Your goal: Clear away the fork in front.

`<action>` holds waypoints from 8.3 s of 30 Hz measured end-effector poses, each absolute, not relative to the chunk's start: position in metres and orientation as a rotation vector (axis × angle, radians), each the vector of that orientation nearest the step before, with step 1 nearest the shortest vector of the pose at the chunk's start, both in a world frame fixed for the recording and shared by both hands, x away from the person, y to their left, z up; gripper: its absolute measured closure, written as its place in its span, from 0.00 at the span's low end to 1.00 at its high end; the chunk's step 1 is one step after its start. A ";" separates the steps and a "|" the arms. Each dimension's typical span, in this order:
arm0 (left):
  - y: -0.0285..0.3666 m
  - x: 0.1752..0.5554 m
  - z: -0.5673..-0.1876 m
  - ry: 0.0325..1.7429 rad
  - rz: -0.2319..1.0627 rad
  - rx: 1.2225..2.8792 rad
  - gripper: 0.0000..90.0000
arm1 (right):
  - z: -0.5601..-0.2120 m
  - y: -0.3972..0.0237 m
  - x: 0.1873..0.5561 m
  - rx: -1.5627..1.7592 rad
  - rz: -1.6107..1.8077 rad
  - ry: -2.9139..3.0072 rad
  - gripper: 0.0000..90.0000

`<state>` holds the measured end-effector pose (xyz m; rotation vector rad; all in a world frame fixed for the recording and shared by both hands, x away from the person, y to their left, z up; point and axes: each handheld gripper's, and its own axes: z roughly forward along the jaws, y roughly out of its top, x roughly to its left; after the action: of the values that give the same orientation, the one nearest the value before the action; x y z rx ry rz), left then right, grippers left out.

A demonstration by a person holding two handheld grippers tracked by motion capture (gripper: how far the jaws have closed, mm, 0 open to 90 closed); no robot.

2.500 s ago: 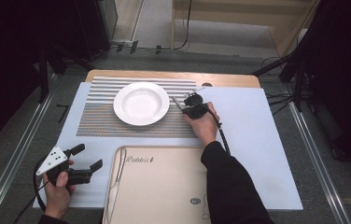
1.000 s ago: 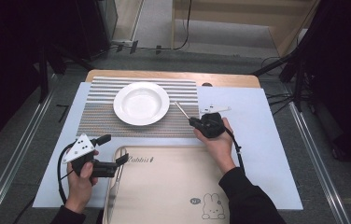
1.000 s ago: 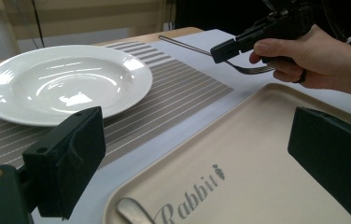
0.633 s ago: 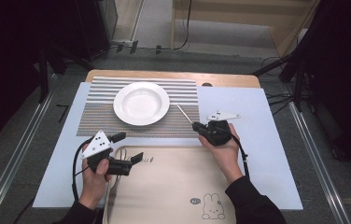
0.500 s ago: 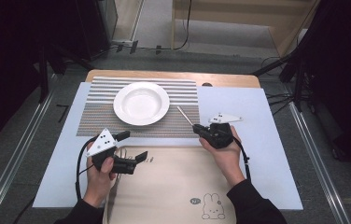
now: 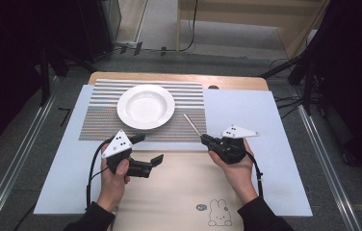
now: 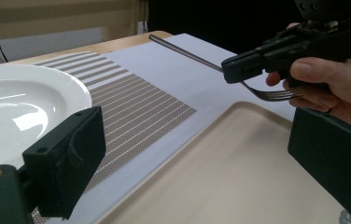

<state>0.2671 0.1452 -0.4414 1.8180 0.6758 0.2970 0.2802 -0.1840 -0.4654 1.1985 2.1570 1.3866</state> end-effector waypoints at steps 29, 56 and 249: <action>0.107 0.269 -0.452 0.679 0.086 1.795 0.05 | -0.475 -0.170 0.229 1.070 1.525 2.143 0.93; 0.096 0.279 -0.455 0.826 -0.075 1.705 0.62 | -0.473 -0.150 0.214 0.964 1.539 2.144 0.93; 0.171 0.254 -0.499 1.002 0.166 2.216 1.00 | -0.506 -0.338 0.183 1.305 1.286 1.713 0.00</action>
<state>0.2540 0.1705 -0.4992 2.2157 1.0019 0.1662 0.1832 -0.3375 -0.5064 1.3051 1.7133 1.2860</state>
